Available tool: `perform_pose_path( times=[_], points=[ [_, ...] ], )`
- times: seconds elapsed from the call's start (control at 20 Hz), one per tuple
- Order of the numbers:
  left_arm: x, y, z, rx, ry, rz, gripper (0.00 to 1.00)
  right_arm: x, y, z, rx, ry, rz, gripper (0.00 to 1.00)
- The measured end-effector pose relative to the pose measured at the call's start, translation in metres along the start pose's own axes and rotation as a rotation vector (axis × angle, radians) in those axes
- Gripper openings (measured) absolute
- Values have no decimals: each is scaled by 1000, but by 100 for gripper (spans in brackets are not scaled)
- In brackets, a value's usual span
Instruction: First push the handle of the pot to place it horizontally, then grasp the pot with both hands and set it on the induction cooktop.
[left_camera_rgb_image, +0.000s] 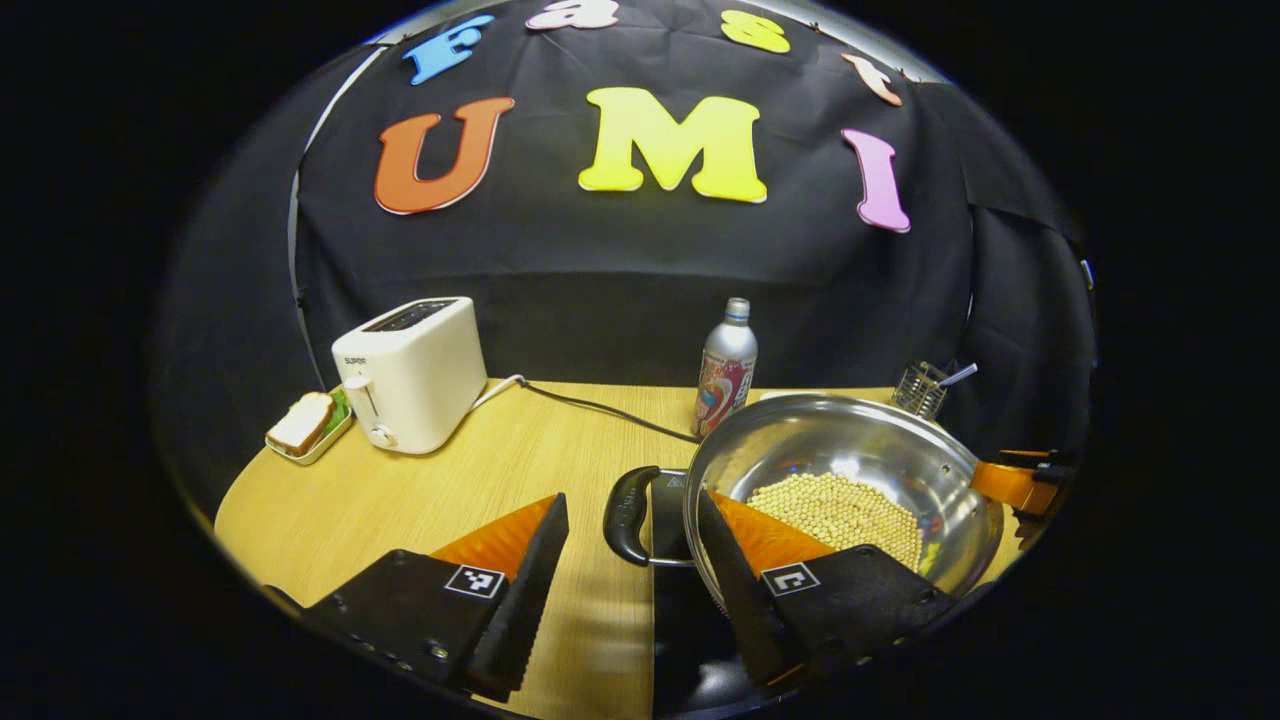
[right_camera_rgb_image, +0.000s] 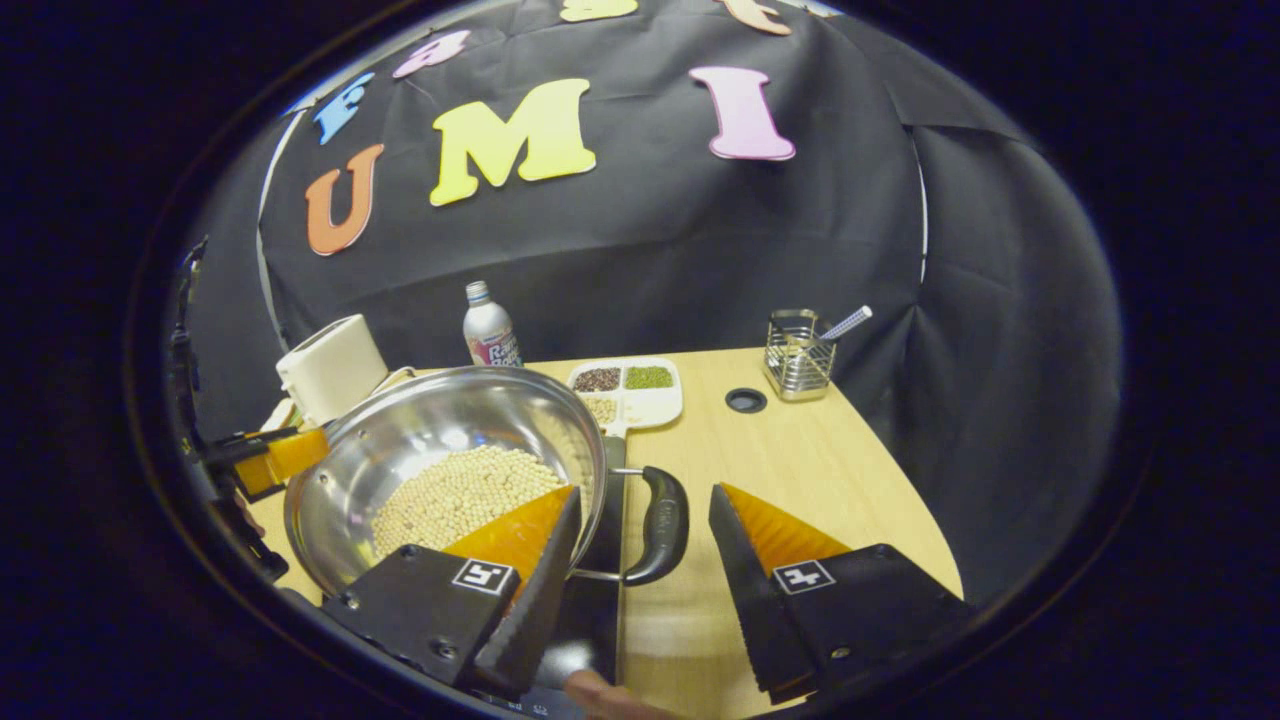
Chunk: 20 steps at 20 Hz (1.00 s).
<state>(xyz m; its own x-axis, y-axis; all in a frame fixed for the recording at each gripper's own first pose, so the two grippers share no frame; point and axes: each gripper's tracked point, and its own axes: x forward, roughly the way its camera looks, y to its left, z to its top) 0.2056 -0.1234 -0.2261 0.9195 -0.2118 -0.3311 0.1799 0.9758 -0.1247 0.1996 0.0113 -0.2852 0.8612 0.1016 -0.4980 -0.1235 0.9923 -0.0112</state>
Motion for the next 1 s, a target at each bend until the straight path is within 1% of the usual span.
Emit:
perform_pose_path(
  times=[0.1, 0.15, 0.2, 0.25, 0.3, 0.35, 0.45, 0.55, 0.65, 0.7, 0.75, 0.8, 0.85, 0.9, 0.95, 1.0],
  points=[
    [-22, 6, 9, -22, -73, 7, 78, -18, 6, 10, -28, -80, -5, 81],
    [-34, 9, 12, -34, -101, 13, 78, -29, 7, 13, -35, -112, -12, 84],
    [-48, 12, 15, -47, -128, 16, 80, -40, 11, 15, -43, -140, -8, 86],
    [-61, 14, 18, -56, -152, 17, 81, -50, 15, 14, -46, -155, 0, 90],
    [-74, 16, 20, -57, -176, 17, 84, -60, 17, 11, -44, -170, 8, 91],
    [-89, 18, 22, -54, -203, 16, 85, -71, 19, 11, -42, -190, 9, 95],
    [-118, 18, 29, -29, -259, 4, 87, -98, 24, 7, -30, -243, 28, 94],
    [-145, 24, 33, -18, -333, 23, 91, -120, 25, 3, -22, -292, 35, 97],
    [-171, 23, 26, -27, -350, 38, 90, -146, 20, 1, -25, -327, 7, 96],
    [-182, 22, 27, -36, -363, 39, 78, -160, 19, 1, -28, -345, 2, 96],
    [-195, 23, 34, -36, -401, 49, 92, -175, 21, 2, -32, -361, 10, 97],
    [-208, 22, 44, -13, -439, 45, 92, -190, 22, 2, -31, -381, 17, 96],
    [-222, 21, 52, 14, -478, 44, 92, -205, 19, 6, -26, -407, 10, 98],
    [-236, 25, 60, 45, -517, 70, 92, -217, 13, 8, -26, -423, -7, 97],
    [-248, 29, 64, 77, -528, 86, 91, -230, 8, 12, -24, -441, -26, 97],
    [-261, 32, 61, 103, -511, 110, 91, -243, 5, 15, -20, -450, -40, 99]
  ],
)
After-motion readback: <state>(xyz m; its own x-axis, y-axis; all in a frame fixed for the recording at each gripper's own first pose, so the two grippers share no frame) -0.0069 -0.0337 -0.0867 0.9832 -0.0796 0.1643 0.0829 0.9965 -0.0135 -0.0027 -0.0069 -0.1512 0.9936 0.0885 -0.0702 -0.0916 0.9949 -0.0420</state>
